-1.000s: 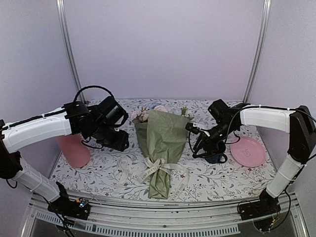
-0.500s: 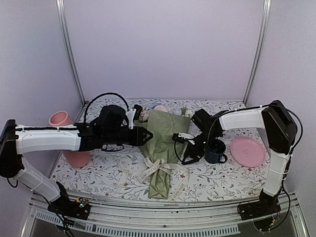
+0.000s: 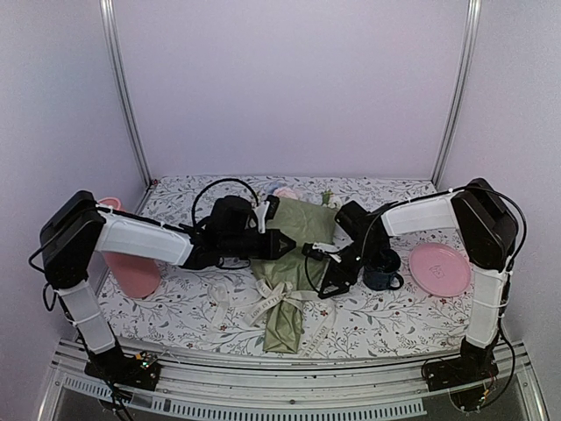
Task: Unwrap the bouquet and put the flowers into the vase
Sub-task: Untie the ribbon from the tied bouquet.
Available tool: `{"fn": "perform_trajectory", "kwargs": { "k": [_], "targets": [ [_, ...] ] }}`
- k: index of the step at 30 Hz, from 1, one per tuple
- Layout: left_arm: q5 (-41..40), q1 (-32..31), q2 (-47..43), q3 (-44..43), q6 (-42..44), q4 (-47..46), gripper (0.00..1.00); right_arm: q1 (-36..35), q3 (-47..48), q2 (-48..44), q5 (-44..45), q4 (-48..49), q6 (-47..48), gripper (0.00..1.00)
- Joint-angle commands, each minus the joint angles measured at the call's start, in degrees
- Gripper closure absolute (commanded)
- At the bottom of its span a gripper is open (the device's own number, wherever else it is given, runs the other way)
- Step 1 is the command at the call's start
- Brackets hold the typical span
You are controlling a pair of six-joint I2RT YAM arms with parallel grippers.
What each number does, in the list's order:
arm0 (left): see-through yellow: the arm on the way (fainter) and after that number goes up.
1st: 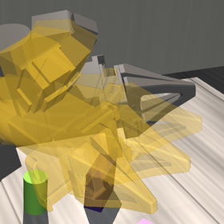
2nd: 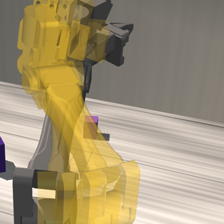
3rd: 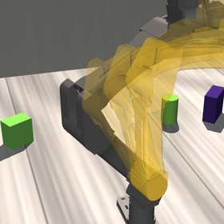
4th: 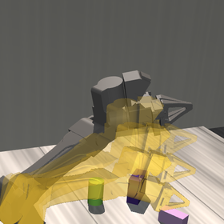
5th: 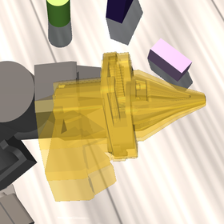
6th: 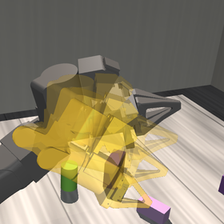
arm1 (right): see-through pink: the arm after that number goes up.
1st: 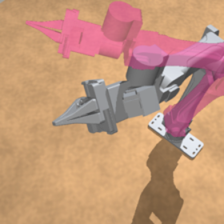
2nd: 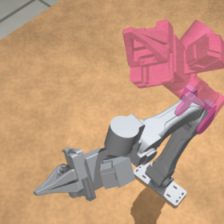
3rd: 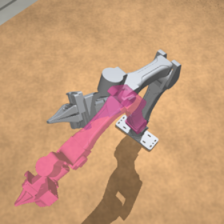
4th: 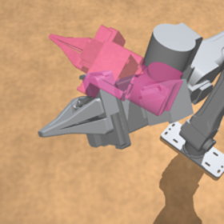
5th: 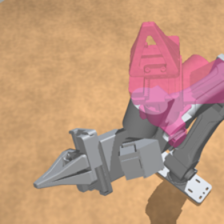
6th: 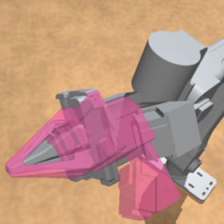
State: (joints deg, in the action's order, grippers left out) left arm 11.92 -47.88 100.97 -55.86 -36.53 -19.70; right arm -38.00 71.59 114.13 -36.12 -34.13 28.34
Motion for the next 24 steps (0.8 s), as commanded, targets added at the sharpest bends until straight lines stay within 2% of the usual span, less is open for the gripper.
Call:
{"fn": "perform_trajectory", "kwargs": {
  "k": [1, 8, 19, 21, 24],
  "targets": [
    [2.85, 0.85, 3.65, -1.51, -0.71, -2.2, 0.93, -0.5, -0.49, 1.9, -1.87, 0.25, -0.16, 0.37],
    [5.94, 0.93, 7.08, -0.96, -0.77, -0.39, 0.92, -0.5, -0.13, 3.11, -3.13, -0.74, -0.21, 0.4],
    [3.49, 0.96, 7.45, 1.11, -0.96, 0.74, 0.9, -0.72, 2.05, 7.3, -3.85, -1.2, -0.73, 0.45],
    [3.59, 1.03, 7.44, 1.71, -1.1, 0.26, 0.9, -0.67, 2.46, 7.47, -3.87, -1.19, -0.82, 0.52],
    [3.81, 1.02, 7.85, 1.98, -1.0, 0.15, 0.89, -0.67, 3.15, 6.39, -3.78, -3.01, -0.55, 0.74]
  ]
}}
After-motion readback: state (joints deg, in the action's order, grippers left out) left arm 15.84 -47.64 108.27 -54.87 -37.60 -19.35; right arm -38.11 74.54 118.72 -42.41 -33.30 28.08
